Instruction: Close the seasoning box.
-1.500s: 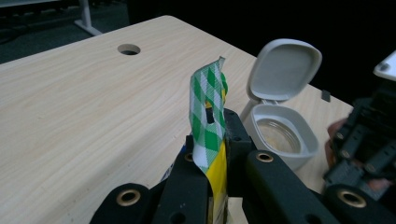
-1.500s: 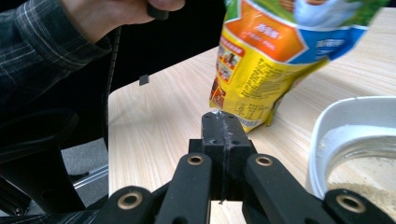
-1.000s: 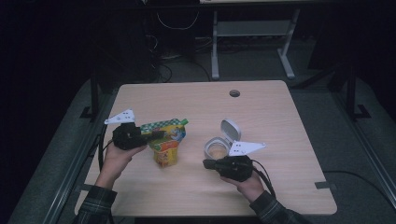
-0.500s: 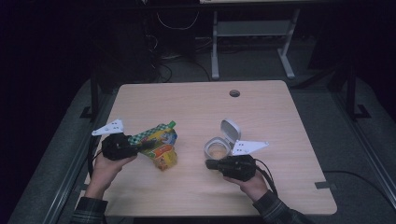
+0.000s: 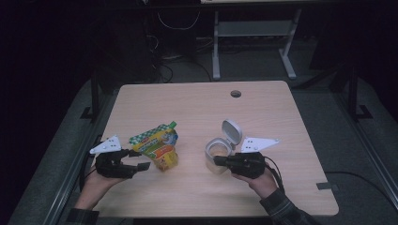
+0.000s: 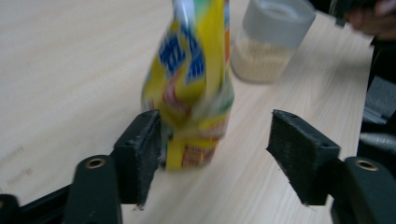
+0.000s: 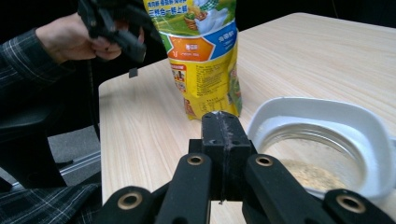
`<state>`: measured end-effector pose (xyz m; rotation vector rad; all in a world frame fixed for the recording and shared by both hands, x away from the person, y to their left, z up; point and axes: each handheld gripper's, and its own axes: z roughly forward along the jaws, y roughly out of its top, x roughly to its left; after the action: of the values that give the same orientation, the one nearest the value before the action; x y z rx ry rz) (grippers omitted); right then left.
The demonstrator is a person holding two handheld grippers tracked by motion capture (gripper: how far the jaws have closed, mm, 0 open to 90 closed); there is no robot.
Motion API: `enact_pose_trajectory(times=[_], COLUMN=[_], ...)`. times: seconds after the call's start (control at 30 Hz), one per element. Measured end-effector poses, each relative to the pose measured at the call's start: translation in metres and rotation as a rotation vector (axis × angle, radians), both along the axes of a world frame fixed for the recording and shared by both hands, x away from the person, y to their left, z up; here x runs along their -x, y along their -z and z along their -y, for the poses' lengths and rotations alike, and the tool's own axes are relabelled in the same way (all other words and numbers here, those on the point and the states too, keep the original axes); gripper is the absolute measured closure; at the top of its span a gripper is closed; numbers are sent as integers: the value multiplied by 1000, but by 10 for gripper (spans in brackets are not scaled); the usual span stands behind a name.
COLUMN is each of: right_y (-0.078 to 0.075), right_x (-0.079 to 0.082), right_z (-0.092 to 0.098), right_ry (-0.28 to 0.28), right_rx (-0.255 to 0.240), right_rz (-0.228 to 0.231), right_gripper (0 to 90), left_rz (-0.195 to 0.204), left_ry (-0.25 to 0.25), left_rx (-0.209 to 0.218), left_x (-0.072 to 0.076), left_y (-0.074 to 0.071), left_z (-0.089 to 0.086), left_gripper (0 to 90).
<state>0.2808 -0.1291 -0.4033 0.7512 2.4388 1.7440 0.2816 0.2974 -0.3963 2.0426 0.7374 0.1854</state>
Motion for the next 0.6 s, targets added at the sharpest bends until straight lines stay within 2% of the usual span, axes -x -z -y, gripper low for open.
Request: enact_pose_trajectory(times=[0.23, 0.43, 0.47, 0.6], right_y=[-5, -5, -4, -3], right_x=[2, 1, 1, -1], right_z=[20, 38, 43, 54], right_ry=[51, 106, 126, 150], right_rx=[2, 9, 27, 31], right_rz=[18, 26, 36, 42], right_gripper=[900, 899, 900, 900], left_rz=[-5, -28, -37, -42], left_ry=[-24, -39, -40, -36], left_rx=[-51, -60, -65, -82], left_x=[9, 16, 18, 21], left_y=[21, 32, 36, 40], left_z=[0, 1, 2, 3], left_gripper=[228, 189, 181, 178])
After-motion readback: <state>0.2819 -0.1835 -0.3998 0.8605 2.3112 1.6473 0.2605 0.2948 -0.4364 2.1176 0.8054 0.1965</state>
